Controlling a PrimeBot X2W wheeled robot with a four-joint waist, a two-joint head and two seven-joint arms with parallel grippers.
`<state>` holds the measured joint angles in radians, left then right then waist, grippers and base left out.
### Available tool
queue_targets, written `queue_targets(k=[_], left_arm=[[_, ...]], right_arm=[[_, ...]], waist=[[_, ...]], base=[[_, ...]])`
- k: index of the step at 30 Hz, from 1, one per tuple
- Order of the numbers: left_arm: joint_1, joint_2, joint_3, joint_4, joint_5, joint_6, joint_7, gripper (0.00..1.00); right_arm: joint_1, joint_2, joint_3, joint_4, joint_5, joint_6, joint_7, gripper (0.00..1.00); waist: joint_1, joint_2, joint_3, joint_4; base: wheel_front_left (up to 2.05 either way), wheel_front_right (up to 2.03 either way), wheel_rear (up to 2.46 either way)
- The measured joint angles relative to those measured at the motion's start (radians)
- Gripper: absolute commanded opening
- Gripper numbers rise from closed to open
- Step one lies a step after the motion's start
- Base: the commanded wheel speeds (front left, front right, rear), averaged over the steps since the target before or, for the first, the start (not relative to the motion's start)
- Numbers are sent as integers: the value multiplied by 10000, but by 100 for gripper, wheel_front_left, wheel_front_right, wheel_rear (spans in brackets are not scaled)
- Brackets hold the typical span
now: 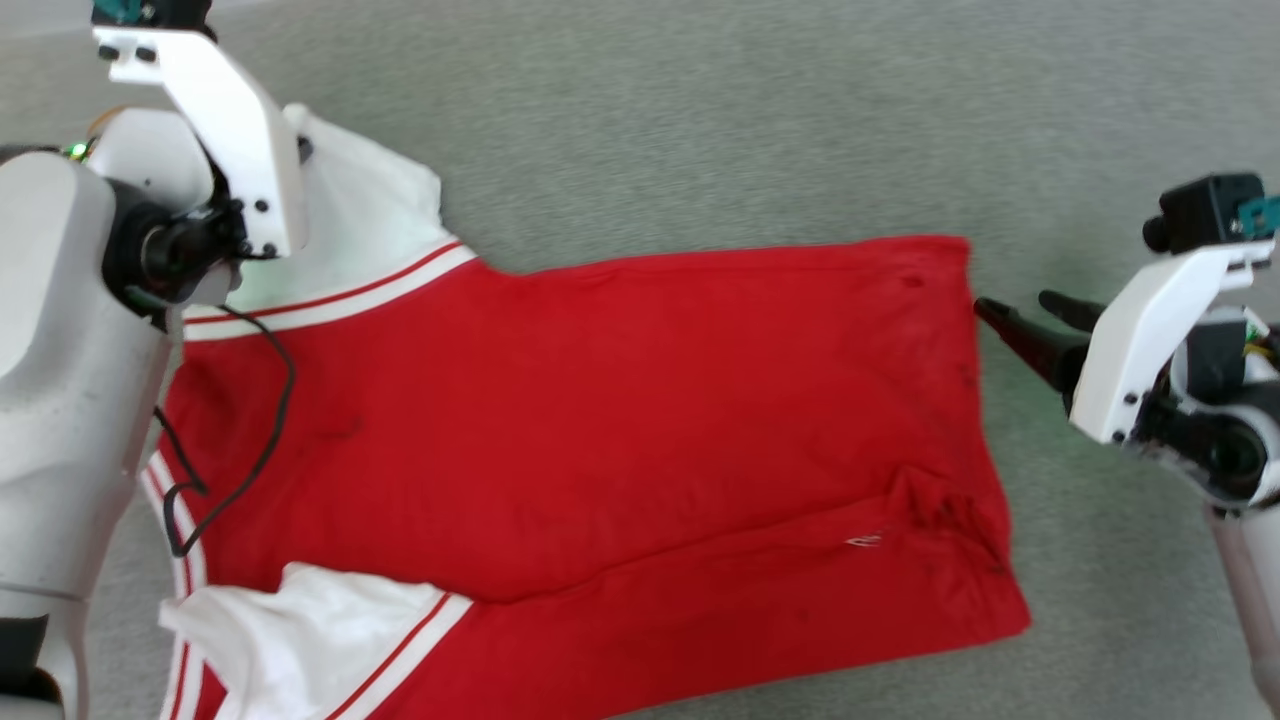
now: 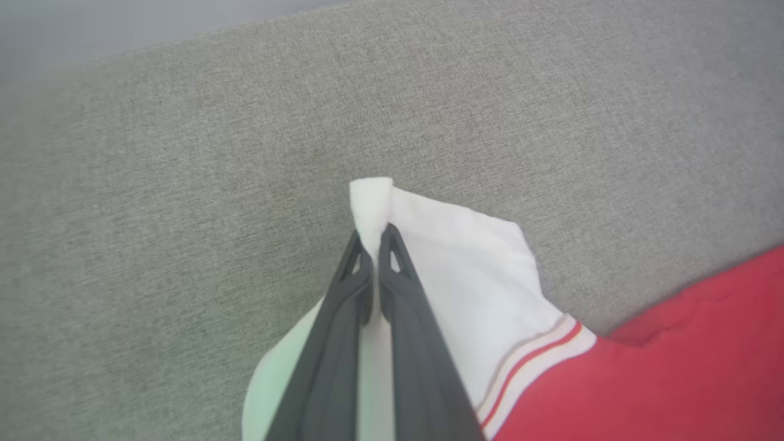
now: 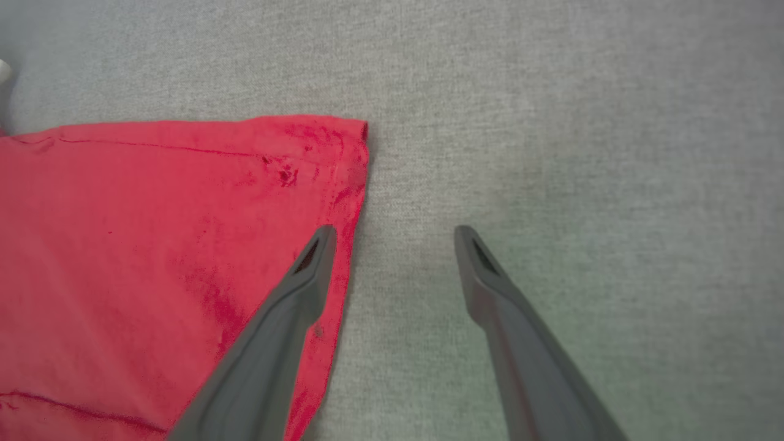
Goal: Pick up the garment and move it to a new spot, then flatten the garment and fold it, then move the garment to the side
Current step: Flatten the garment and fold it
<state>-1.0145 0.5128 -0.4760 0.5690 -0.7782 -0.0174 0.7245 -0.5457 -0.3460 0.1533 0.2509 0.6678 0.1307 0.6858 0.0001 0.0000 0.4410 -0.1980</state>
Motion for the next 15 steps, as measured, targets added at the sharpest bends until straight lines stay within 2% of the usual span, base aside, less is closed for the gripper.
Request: queue_targets(k=[11, 12, 13, 15], left_arm=[[-403, -435, -282, -322, 174, -328, -516, 0], [-404, -460, -291, -326, 173, -332, -550, 0], [-404, -479, -301, -330, 171, -360, -581, 0], [-402, -495, -309, -326, 155, -378, -608, 0]], right_arm=[[-1599, 31, -84, 1580, -337, 2, 1639, 100], [-1691, 25, -56, 1676, -334, 0, 1785, 44], [-1758, 21, -46, 1751, -324, 0, 1904, 0], [-1880, -31, 12, 1818, -320, -2, 2082, 0]], waist=[[-1, 0, 470, 1041], [-1, 0, 493, 1086], [-1, 0, 509, 1123], [-1, 0, 523, 1180]], base=[[0, 0, 0], [0, 0, 0], [0, 0, 0], [0, 0, 0]])
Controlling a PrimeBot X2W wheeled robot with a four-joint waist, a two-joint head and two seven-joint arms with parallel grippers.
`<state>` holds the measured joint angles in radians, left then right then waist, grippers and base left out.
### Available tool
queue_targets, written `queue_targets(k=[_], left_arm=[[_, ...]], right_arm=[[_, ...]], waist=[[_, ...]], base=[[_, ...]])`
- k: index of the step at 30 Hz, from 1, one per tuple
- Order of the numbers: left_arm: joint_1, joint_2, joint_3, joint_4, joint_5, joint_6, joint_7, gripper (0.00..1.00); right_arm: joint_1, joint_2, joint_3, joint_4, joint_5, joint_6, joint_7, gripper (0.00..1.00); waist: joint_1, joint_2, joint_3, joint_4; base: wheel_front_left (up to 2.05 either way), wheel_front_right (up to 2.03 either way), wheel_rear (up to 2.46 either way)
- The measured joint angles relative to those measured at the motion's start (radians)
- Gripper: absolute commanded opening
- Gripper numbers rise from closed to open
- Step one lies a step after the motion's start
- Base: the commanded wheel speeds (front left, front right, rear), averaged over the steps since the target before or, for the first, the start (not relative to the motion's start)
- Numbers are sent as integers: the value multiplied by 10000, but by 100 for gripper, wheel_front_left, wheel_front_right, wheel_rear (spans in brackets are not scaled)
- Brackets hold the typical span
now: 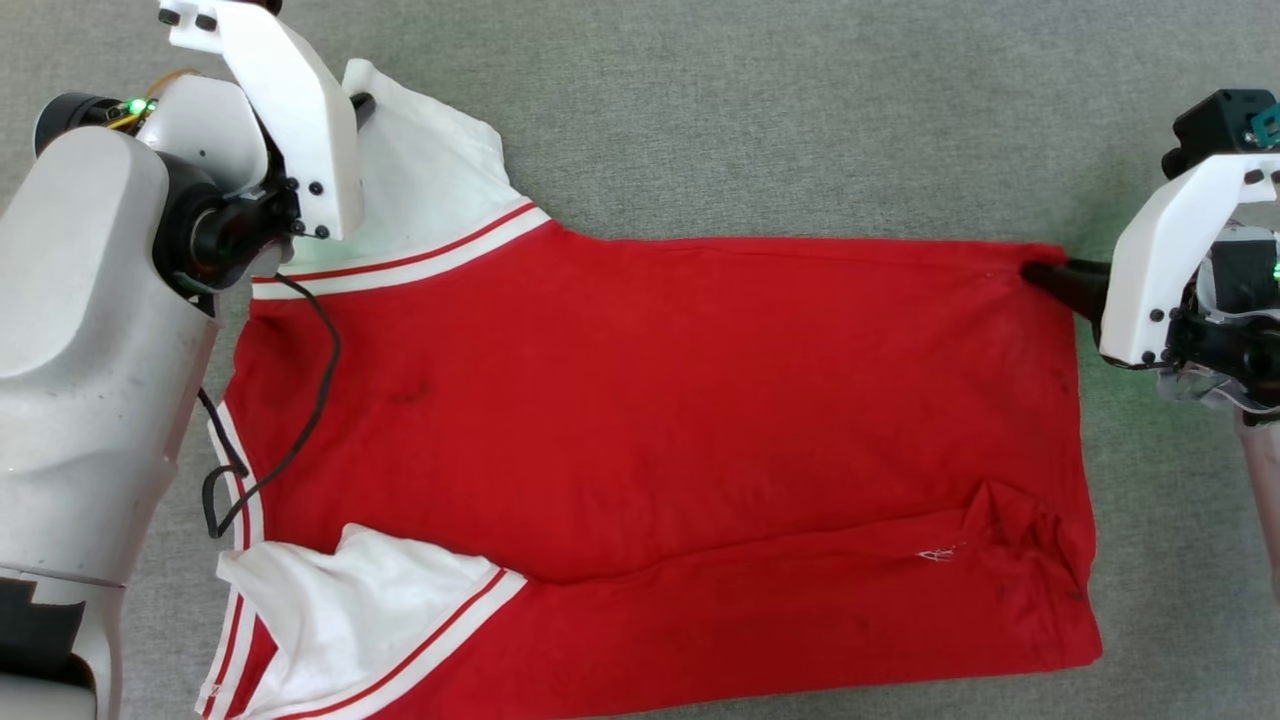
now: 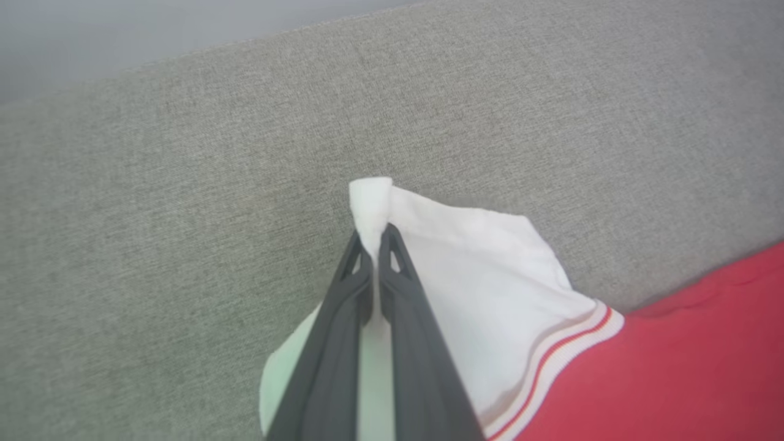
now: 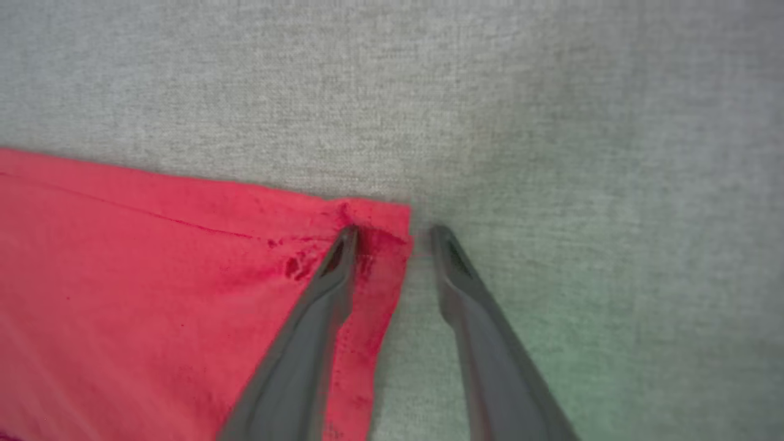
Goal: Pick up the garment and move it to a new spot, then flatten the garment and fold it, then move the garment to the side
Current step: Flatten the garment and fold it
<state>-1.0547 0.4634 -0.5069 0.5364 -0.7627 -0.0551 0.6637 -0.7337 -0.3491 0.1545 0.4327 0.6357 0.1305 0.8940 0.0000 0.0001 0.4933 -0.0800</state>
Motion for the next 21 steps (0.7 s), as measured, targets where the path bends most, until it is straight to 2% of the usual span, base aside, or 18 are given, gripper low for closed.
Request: queue_targets(k=[5, 12, 15, 21], left_arm=[[78, -36, 6, 21, -73, -38, -276, 0], [777, -88, 295, -119, -278, -40, -1317, 0], [1380, -73, 506, -378, -382, -2, -1925, 0], [3355, 42, 957, -1298, -656, 418, -3135, 0]], right_arm=[[-41, -52, 176, -107, -44, 2, -207, 0], [95, -244, -67, -708, -431, 4, -1396, 0], [521, -265, -293, -924, -523, 4, -1766, 0], [1791, -284, -805, -1220, -625, 4, -2345, 0]], waist=[[0, 0, -107, 77], [0, 0, -668, 190], [1, 0, -1019, 270], [0, 0, -1841, 509]], base=[[0, 0, 0], [0, 0, 0], [0, 0, 0], [0, 0, 0]])
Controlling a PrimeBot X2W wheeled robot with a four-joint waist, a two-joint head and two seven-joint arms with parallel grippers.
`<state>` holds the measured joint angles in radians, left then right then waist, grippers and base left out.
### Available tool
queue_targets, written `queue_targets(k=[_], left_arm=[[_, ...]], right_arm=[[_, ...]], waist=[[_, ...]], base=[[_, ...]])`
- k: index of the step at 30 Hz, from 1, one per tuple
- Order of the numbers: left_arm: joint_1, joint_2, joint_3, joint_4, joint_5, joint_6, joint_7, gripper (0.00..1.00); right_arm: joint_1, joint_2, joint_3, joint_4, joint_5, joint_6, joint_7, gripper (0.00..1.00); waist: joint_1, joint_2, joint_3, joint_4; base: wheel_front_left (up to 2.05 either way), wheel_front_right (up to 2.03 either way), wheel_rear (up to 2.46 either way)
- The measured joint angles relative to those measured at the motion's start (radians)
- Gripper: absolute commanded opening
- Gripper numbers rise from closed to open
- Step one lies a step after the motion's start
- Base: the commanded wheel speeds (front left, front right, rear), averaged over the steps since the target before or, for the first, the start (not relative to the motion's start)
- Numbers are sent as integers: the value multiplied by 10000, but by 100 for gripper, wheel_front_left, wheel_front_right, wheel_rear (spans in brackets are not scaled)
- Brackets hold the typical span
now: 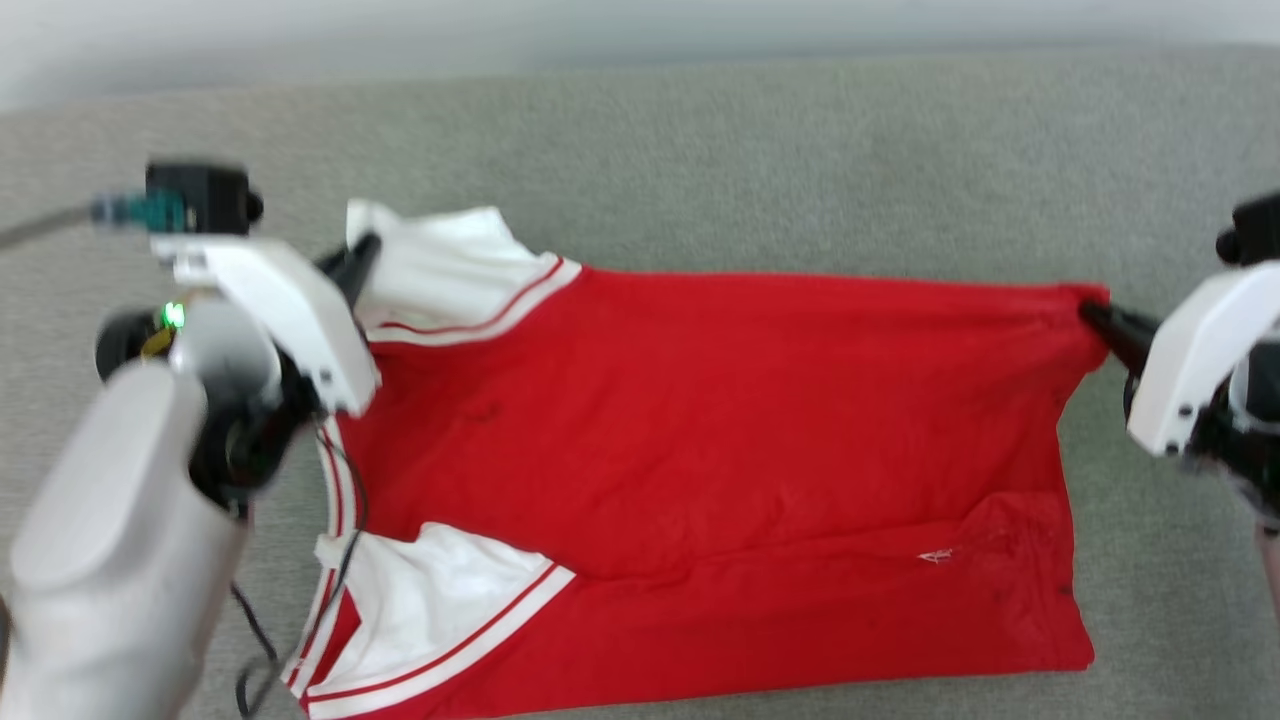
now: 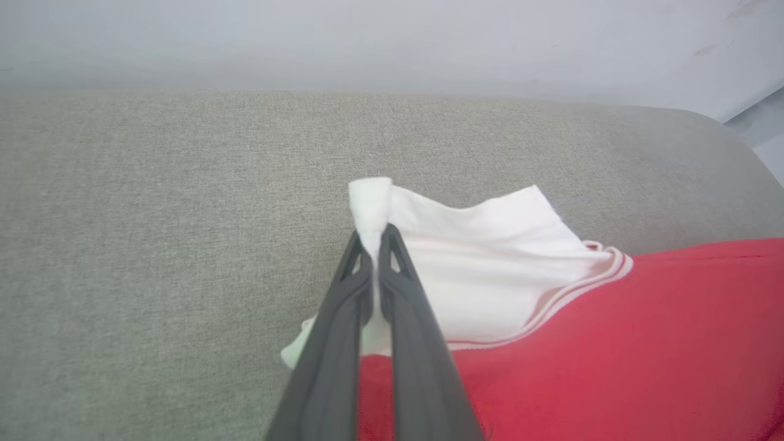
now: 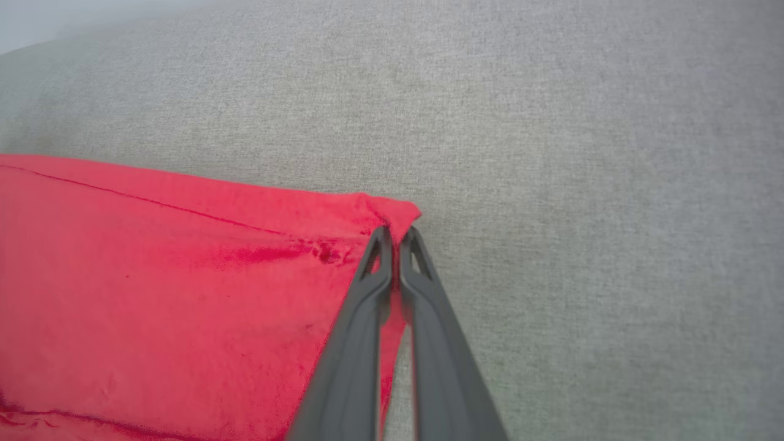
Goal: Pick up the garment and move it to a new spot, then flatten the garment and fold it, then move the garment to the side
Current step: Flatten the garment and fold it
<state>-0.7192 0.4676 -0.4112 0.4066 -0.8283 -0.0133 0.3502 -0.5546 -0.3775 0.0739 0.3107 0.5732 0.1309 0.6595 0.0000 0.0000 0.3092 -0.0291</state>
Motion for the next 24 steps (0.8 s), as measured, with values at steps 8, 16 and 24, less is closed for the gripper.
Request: queue_targets(k=[8, 16, 24], left_arm=[[3039, 205, 219, -1624, -173, 855, -872, 0], [5719, 138, 270, -2474, -665, 1649, -1037, 0], [6467, -374, 42, -2094, -1007, 1605, -1202, 100]], right_arm=[[1813, 215, -546, -121, 84, 2, -560, 0], [3428, 593, -1001, -217, 213, 4, -1018, 0], [4454, 963, -1026, -127, 199, 0, -1651, 100]], waist=[[-1, 0, -954, 415], [-1, 0, -1535, 566], [-2, 0, -1766, 467]], base=[[0, 0, 0], [0, 0, 0], [0, 0, 0]])
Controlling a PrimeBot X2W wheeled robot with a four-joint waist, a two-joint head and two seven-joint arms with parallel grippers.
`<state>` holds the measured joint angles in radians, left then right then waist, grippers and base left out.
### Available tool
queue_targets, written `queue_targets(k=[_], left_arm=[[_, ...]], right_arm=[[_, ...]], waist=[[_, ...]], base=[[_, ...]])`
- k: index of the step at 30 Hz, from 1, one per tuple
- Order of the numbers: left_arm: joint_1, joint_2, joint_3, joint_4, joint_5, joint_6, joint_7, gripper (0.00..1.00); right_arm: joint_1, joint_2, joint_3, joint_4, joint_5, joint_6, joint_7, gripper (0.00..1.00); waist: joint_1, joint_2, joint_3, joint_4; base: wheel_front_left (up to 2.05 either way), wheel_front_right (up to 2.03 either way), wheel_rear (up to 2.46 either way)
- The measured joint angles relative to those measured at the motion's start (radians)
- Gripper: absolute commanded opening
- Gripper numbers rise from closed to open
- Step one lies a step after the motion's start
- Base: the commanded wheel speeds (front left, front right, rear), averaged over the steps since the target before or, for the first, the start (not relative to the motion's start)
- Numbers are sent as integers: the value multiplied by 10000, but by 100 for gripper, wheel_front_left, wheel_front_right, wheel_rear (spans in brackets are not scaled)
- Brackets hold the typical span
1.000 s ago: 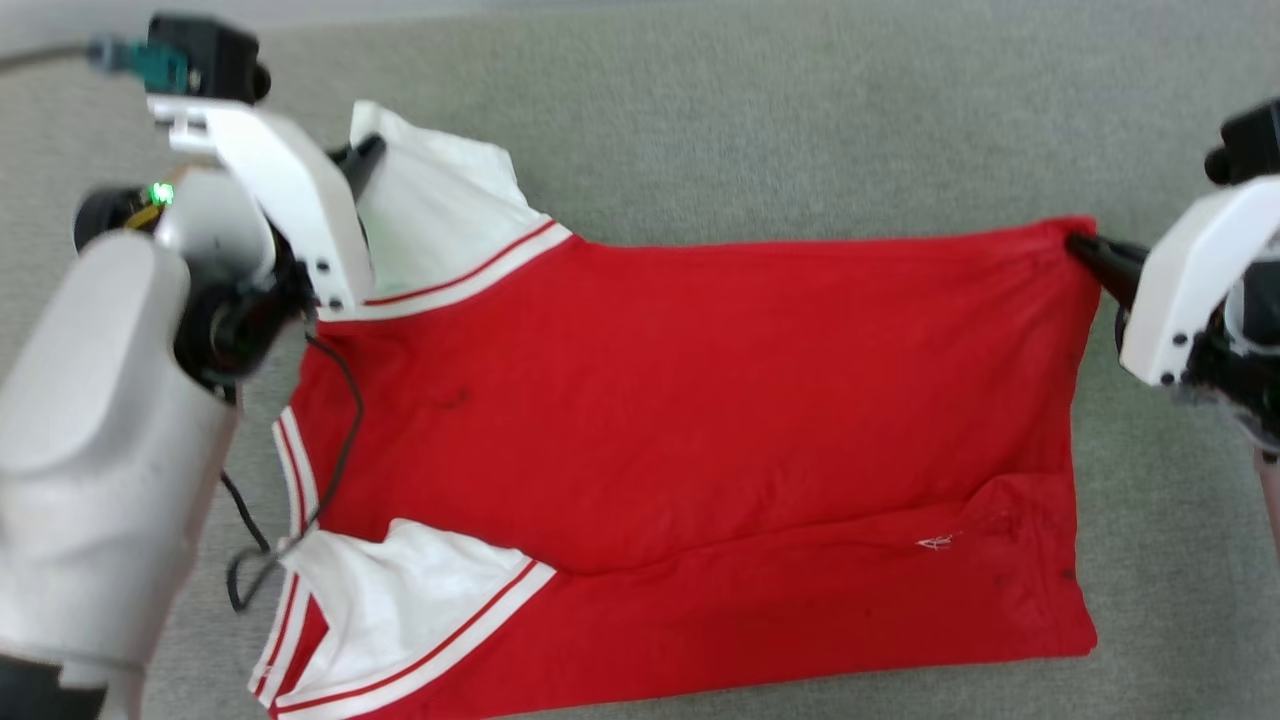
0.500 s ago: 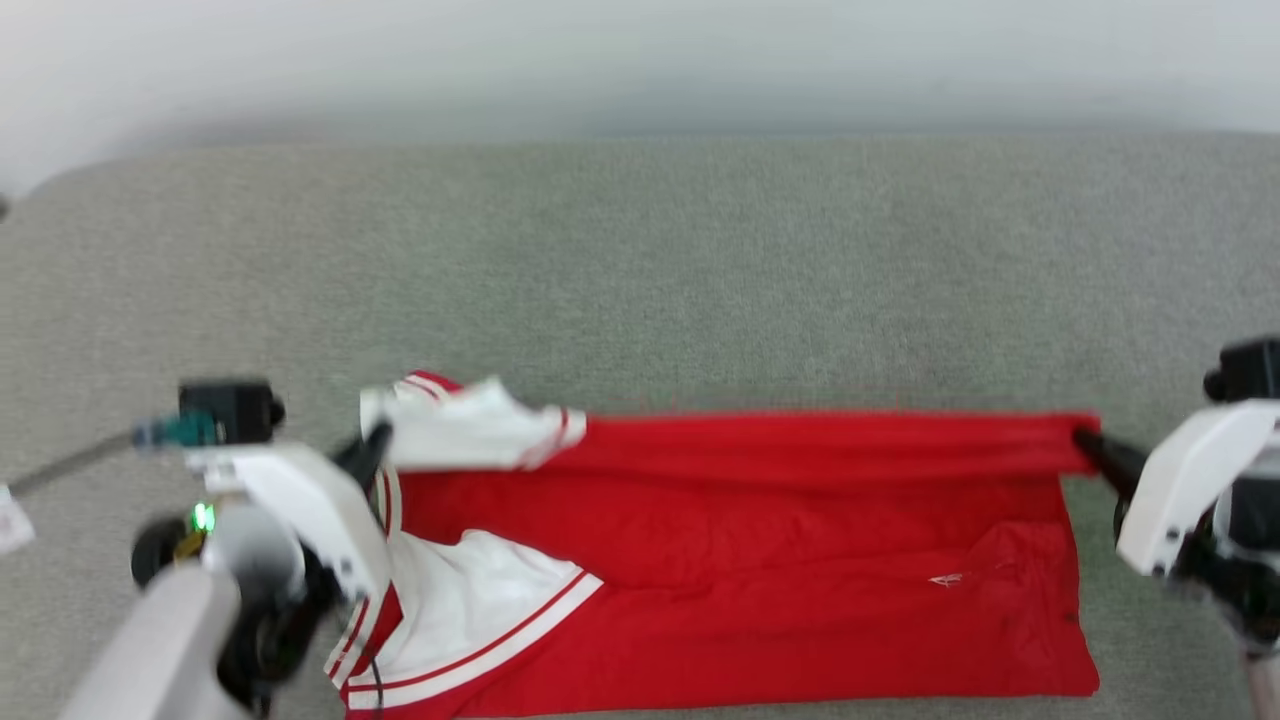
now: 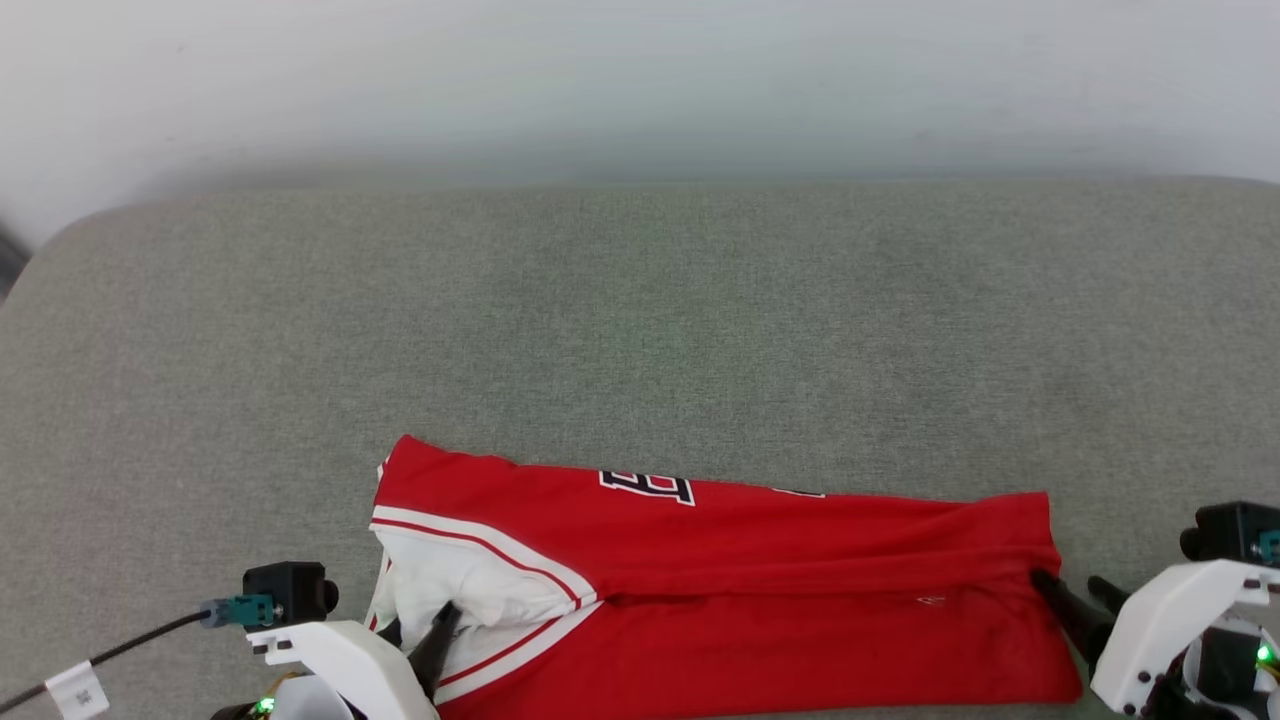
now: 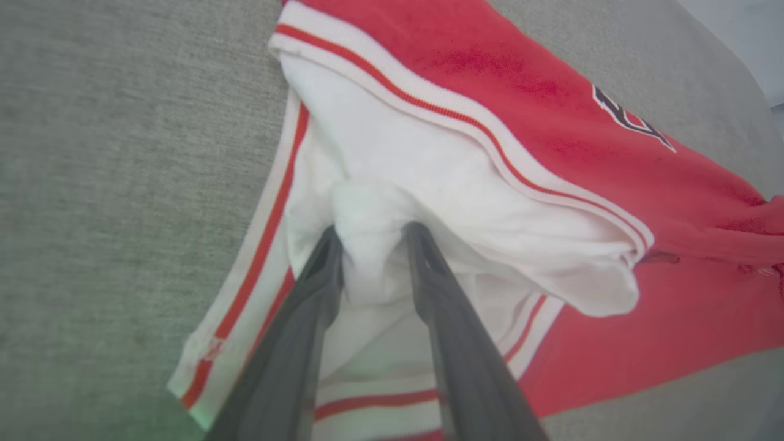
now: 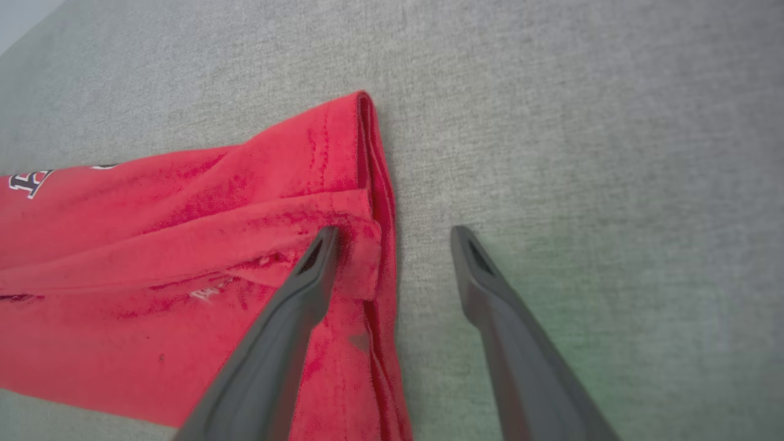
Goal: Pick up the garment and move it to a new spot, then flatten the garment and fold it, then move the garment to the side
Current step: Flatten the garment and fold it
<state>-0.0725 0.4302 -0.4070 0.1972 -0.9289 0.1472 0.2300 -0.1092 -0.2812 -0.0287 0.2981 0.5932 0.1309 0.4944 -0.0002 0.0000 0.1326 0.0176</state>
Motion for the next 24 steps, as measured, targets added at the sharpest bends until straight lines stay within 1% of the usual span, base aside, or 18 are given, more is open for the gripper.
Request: queue_targets(k=[1, 3, 5, 8, 12, 18, 24], left_arm=[[6, -58, -36, 40, 25, -61, -92, 100], [21, -222, -48, 109, 169, -59, -495, 100], [33, -267, 2, 102, 347, -27, -951, 100], [30, -291, 84, -96, 654, 31, -1578, 100], [-63, -343, 163, -499, 1062, 117, -2339, 100], [-339, -405, 295, -1016, 1774, 297, -3580, 100], [-492, -516, 293, -1427, 2546, 558, -4497, 100]], right_arm=[[114, 25, 35, 13, 4, 0, -88, 100], [364, 35, 56, -15, 50, 0, -251, 100], [593, 0, 75, -222, 59, 0, -380, 100], [877, -71, 6, -800, 61, 0, -479, 100], [1209, -121, -330, -1670, 42, 0, -180, 100], [1256, -211, -1313, -2491, -29, -2, 1220, 100], [958, -257, -2134, -2784, -188, -2, 3047, 100]], waist=[[0, 0, -40, -19], [0, 0, -139, -58], [0, 0, -245, -94], [1, 0, -432, -141], [0, 0, -681, -215], [0, 0, -948, -271], [1, 0, -977, -23]], base=[[0, 0, 0], [0, 0, 0], [0, 0, 0], [0, 0, 0], [0, 0, 0], [0, 0, 0], [0, 0, 0]])
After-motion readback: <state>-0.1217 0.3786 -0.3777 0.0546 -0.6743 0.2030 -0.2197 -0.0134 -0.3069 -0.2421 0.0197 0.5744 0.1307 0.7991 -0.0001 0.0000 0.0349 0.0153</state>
